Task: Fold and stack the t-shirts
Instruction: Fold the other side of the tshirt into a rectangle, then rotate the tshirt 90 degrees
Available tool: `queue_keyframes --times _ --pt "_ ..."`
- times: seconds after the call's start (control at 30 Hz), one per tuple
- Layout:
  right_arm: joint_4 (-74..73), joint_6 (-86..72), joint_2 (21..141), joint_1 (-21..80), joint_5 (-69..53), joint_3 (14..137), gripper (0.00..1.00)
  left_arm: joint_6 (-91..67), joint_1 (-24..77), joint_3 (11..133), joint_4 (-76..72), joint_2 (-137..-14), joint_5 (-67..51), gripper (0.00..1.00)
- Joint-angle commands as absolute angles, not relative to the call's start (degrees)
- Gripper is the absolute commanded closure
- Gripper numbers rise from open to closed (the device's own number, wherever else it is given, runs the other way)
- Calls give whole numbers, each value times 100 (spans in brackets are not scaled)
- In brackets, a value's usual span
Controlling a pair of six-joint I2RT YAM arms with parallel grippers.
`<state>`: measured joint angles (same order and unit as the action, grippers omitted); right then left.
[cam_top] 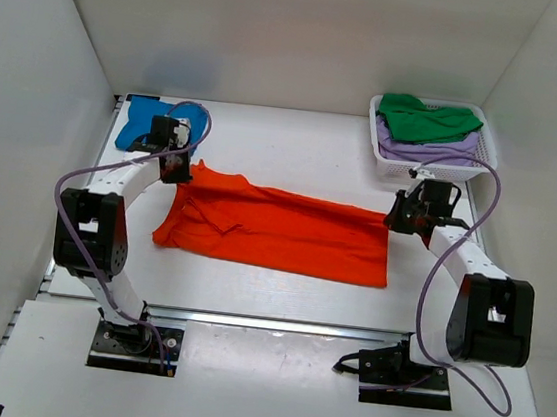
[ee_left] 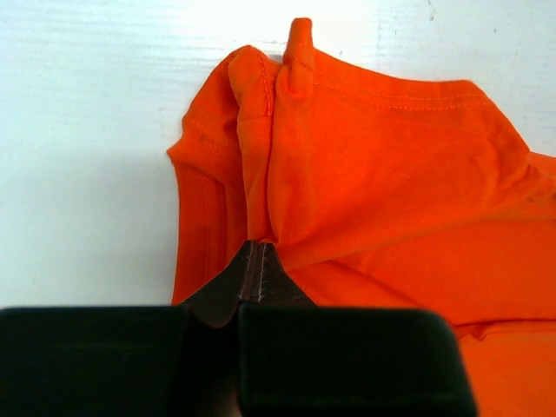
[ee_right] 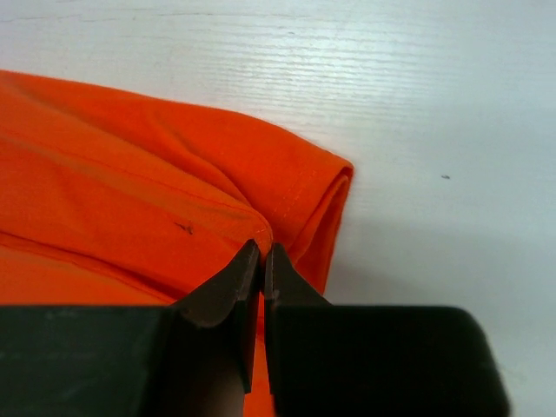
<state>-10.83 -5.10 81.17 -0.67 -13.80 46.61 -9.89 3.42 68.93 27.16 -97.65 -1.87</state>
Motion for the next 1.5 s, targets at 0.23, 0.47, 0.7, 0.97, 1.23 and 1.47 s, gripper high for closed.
queue_keyframes --times 0.23,0.47,0.7,0.97,1.23,1.47 --pt "-1002 -483 7541 -246 -1564 4193 100 -861 158 6276 2479 -8904 -9 100" --pt "-1107 -501 7234 -378 -1591 3903 96 -984 123 5863 2356 -8649 -9 94" --pt "-1433 -1045 6383 -535 -1178 3595 72 -1336 53 5283 2180 -8051 536 57" --pt "-993 -967 6343 -483 -1554 3892 62 -1450 350 5580 2364 -8146 396 64" --pt "-1520 -607 8453 -26 -1811 5211 100 -2275 1336 5669 2619 -8814 255 66" --pt "-1819 -1097 9148 53 -1802 5274 100 -2523 1643 6098 2750 -9965 316 67"
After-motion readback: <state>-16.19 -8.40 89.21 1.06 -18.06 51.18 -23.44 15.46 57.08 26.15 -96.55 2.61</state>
